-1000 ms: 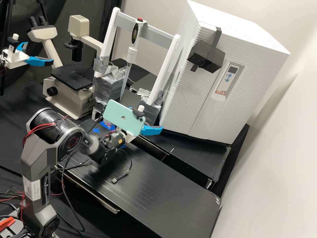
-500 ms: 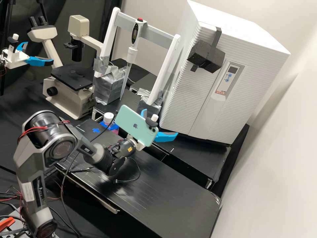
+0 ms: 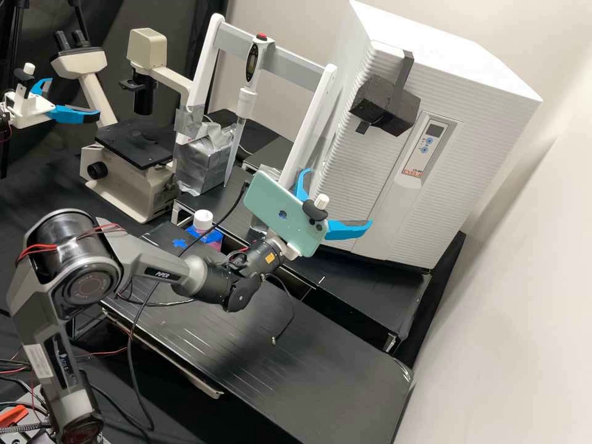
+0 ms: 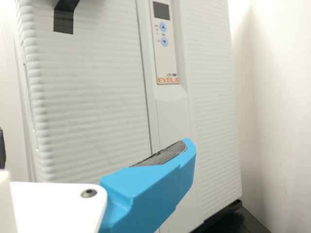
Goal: Open the door
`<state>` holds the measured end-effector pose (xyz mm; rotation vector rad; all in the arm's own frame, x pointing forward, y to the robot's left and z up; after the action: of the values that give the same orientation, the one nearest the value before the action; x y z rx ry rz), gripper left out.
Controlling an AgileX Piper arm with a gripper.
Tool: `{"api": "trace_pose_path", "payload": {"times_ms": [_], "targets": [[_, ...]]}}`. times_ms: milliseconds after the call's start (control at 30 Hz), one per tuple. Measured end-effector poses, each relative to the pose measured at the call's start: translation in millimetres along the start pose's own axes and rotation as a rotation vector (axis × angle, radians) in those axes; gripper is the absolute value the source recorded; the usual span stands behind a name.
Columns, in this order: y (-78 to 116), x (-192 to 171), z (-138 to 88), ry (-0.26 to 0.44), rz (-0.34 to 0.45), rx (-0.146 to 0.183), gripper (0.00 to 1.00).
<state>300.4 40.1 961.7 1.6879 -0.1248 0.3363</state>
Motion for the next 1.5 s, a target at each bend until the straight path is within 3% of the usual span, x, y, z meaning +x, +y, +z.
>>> {"api": "trace_pose_path", "payload": {"times_ms": [433,1500], "targets": [[4.8,35.8,-27.0,-0.017,-0.020,-0.015,1.00],[9.3,56.8,-39.7,-0.025,-0.027,-0.019,1.00]]}}
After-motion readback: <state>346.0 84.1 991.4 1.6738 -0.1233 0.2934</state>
